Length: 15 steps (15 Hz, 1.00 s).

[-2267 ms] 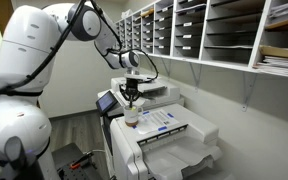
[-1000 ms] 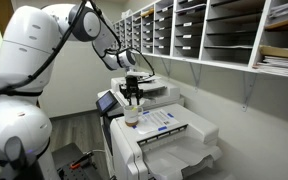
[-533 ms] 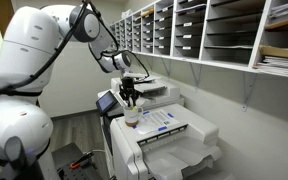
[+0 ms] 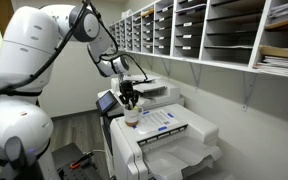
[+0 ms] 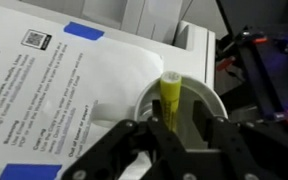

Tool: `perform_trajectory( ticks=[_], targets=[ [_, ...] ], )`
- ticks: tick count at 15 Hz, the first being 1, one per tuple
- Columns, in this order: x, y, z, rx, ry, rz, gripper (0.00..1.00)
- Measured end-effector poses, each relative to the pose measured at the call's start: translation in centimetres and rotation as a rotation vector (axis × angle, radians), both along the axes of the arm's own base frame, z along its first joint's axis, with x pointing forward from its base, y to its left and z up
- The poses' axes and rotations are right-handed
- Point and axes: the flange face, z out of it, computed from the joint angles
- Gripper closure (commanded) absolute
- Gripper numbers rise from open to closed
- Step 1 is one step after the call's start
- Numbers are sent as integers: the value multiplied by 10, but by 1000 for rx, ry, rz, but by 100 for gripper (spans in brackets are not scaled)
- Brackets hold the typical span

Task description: Take the marker from the white cup and put it on top of the printer

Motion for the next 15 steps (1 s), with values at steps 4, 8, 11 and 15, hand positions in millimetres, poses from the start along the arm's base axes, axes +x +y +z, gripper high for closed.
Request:
perform_trajectory(
  ticks=[4,8,11,15],
  targets=[
    [-5,-1,-9,-49,-23,86,94],
    [-15,6,-10,-61,-43,154,95],
    [-25,11,10,-31,-73,203,95],
    [-38,5,53,-8,-129,221,95]
  ],
)
